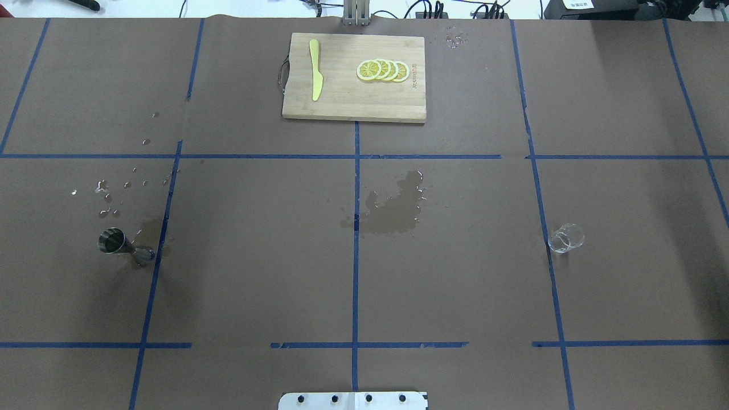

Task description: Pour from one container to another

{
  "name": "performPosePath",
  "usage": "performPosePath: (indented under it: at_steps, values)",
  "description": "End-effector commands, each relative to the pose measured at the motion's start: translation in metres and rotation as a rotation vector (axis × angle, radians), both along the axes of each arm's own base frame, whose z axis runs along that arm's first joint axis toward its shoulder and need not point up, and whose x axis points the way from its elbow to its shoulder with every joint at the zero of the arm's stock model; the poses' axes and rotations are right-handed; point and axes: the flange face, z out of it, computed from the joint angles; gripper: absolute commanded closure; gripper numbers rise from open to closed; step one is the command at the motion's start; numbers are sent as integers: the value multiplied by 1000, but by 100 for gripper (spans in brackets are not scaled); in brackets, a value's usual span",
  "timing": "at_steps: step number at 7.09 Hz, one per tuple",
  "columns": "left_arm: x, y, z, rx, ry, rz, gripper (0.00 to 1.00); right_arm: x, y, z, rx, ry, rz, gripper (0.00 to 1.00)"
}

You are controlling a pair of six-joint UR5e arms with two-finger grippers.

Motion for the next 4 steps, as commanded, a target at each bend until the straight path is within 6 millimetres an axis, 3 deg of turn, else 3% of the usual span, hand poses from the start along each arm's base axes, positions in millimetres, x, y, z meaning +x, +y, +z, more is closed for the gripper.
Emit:
performPosePath:
  at_steps: [1,4]
  values:
    - [-6,0,0,-4,2,-5,0,1,9,8,-15,-12,-1,0]
    - [0,5,-6,-22,82,0,0,-1,1,-9,-10,-10,1,0]
